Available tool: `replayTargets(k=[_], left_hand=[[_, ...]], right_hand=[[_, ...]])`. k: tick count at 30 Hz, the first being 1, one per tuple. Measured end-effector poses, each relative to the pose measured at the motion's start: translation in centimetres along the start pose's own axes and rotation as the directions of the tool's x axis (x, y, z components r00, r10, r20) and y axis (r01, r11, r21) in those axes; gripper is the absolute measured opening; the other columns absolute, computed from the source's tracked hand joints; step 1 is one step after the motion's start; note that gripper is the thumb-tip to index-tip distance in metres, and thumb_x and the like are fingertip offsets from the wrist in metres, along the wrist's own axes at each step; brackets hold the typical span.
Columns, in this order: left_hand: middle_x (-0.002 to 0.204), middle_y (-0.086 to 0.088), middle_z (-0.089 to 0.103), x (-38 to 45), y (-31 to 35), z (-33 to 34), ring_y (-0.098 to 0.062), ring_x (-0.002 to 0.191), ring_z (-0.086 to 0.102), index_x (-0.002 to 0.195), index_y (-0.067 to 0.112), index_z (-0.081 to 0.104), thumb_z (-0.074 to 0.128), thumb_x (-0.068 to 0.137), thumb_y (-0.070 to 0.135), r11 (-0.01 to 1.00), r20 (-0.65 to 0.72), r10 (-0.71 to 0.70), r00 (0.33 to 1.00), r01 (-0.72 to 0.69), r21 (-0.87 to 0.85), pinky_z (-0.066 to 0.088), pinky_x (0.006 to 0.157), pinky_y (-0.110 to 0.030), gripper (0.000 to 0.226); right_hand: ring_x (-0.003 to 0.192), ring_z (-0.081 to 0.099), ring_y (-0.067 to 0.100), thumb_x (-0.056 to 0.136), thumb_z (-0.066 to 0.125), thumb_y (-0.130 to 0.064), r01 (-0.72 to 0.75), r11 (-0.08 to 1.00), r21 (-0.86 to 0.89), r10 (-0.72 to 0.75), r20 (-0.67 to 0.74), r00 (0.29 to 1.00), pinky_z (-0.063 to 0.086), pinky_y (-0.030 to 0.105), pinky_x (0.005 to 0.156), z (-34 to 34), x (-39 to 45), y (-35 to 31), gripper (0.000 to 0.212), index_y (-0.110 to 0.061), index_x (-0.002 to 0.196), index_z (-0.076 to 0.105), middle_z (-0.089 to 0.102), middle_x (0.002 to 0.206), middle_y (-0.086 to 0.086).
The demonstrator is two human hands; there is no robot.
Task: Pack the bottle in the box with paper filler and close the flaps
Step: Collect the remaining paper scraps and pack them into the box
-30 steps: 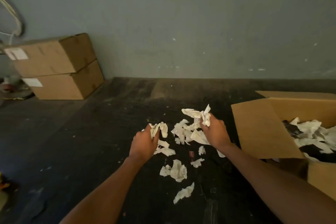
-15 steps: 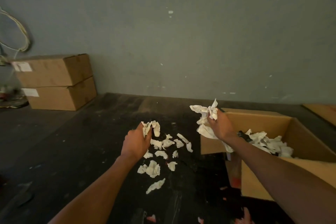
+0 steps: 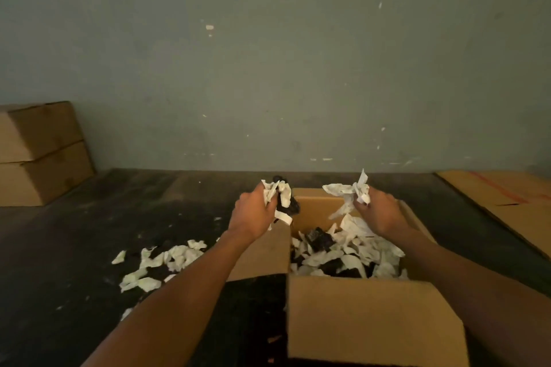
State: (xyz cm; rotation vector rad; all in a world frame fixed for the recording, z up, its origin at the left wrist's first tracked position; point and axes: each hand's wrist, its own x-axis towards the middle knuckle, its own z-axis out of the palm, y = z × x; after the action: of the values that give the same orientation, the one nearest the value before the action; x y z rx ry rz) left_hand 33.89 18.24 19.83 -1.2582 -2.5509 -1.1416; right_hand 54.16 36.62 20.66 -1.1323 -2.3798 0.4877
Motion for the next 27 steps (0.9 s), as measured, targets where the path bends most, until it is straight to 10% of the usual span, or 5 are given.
replayTargets(k=[6,14,17,22,27], left_hand=[[0.112,-0.007,0.069,2.3,4.5,10.3,-0.028,0.101,0.066,0.130,0.022,0.051,0.047,0.097,0.045,0.997,0.166,-0.066,0.984,0.060,0.040,0.055,0.088,-0.045,0.040],[0.151,0.004,0.044,2.9,3.5,14.7,-0.021,0.133,0.046,0.146,0.028,0.035,0.058,0.049,0.094,0.978,0.506,-0.155,0.848,0.203,-0.040,0.041,0.109,-0.045,0.119],[0.160,-0.001,0.027,2.9,4.3,15.3,-0.028,0.141,0.035,0.153,0.027,0.025,0.044,0.046,0.102,0.966,0.557,-0.241,0.795,0.249,0.063,0.034,0.113,-0.050,0.132],[0.163,0.000,0.020,3.1,4.9,17.1,-0.026,0.149,0.018,0.154,0.031,0.023,0.017,0.084,0.083,0.970,0.522,-0.233,0.821,0.232,0.069,0.018,0.119,-0.053,0.087],[0.163,-0.001,0.018,2.2,4.2,20.1,-0.029,0.149,0.013,0.153,0.028,0.024,0.026,0.102,0.049,0.978,0.571,-0.168,0.804,0.061,0.202,0.019,0.119,-0.053,0.054]], right_hand=[[0.103,0.062,0.026,0.100,0.047,-0.038,0.039,0.999,-0.022,-0.035,0.175,0.984,0.047,0.035,0.087,1.1,4.2,6.7,0.037,-0.014,0.126,0.059,0.068,0.119,0.011],[0.129,0.051,0.022,0.059,0.045,-0.097,-0.001,0.997,0.084,-0.050,0.599,0.799,0.042,0.042,0.107,4.0,5.7,11.1,0.107,-0.030,0.142,0.049,0.047,0.150,-0.001],[0.133,0.046,0.023,0.068,0.040,-0.093,-0.010,0.995,0.103,-0.050,0.569,0.821,0.040,0.040,0.106,4.0,6.3,12.0,0.099,-0.028,0.142,0.048,0.044,0.151,0.000],[0.110,0.056,0.024,0.096,0.022,-0.067,0.024,0.994,0.102,-0.049,0.254,0.966,0.047,0.048,0.097,4.9,6.8,12.9,0.063,-0.022,0.126,0.055,0.060,0.124,0.009],[0.119,0.053,0.031,0.100,0.020,-0.059,0.154,0.968,-0.197,-0.082,0.333,0.939,0.045,0.050,0.098,7.5,5.5,13.0,0.054,-0.024,0.128,0.052,0.055,0.129,0.009]])
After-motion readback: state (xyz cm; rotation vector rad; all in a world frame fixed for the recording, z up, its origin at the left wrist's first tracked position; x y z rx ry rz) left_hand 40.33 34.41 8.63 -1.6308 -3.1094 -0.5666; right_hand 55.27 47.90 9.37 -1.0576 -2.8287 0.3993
